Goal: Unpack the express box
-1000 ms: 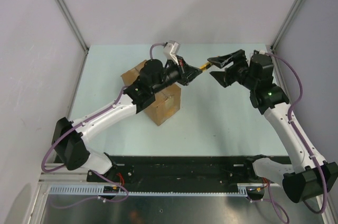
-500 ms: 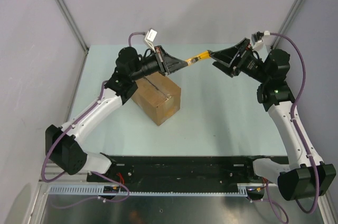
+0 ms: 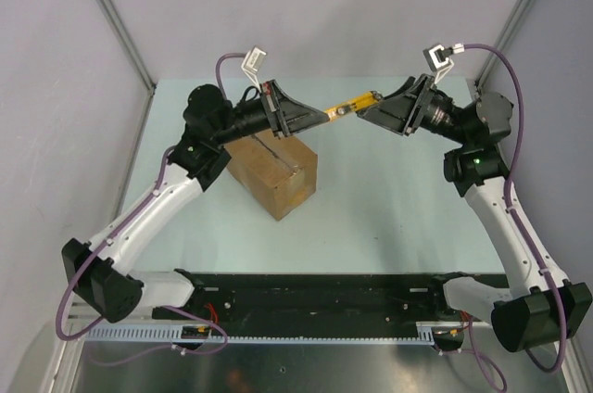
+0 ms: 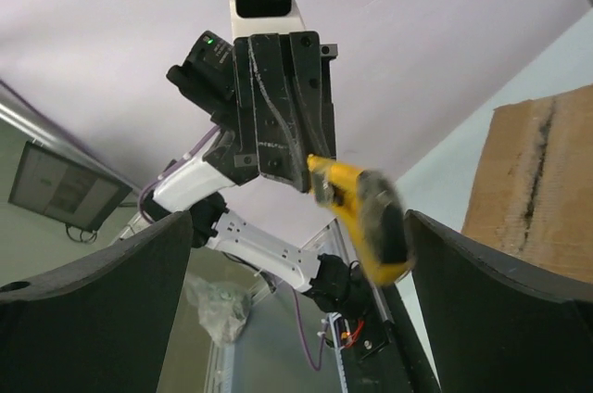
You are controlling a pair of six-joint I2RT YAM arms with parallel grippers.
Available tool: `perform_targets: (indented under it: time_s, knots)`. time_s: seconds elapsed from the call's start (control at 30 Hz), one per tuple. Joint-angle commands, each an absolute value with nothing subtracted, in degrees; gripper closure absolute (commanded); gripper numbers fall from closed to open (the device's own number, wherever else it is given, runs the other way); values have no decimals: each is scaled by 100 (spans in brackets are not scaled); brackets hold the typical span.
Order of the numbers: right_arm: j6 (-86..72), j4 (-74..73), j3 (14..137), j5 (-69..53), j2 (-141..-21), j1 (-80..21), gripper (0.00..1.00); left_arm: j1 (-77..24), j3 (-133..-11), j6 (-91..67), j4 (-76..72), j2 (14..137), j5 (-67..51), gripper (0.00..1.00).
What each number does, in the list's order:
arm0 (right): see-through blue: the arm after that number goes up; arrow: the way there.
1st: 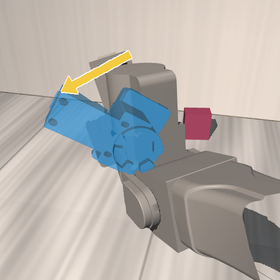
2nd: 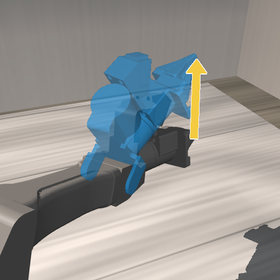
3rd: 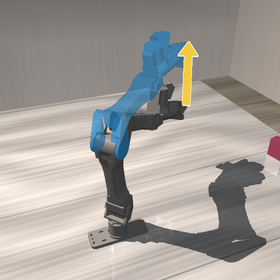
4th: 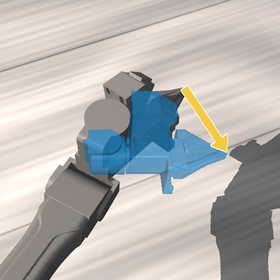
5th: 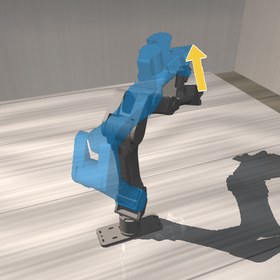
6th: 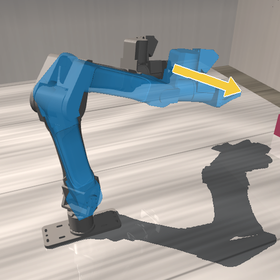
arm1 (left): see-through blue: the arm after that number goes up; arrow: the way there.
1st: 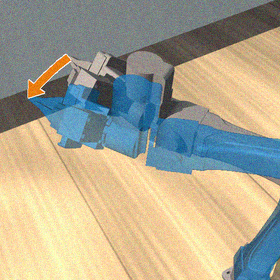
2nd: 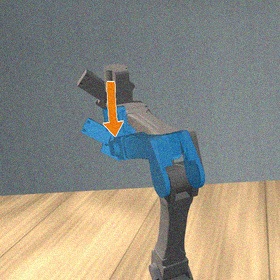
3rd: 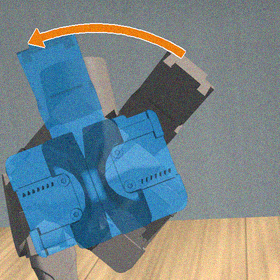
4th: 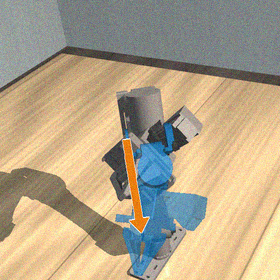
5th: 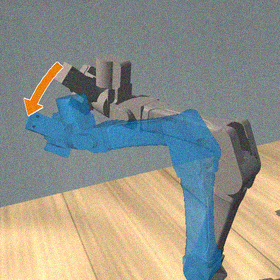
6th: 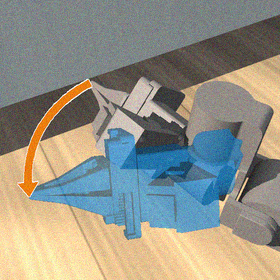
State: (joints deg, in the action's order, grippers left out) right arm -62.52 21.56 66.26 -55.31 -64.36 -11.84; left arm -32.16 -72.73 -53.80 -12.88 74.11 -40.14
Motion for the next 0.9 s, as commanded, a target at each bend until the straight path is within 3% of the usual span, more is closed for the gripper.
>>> perform_targets:
  time_s: [0.0,0.2,0.5,0.87]
  knots:
    - [-6354,2742,6803,-5687,-6451,-1301,0,-3436,-7462,-5133,-1547,7093,-4017,100]
    - [-6617,2997,6803,-5450,-6416,-1511,2,-3559,-7444,-5352,-1617,7303,-3973,100]
    - [-7023,3182,6803,-5300,-6521,-1890,12,-3735,-7251,-5511,-1951,7392,-3278,100]
    - [-6891,3023,6794,-5080,-6495,-1898,39,-3735,-6943,-5616,-2013,7304,-3217,100]
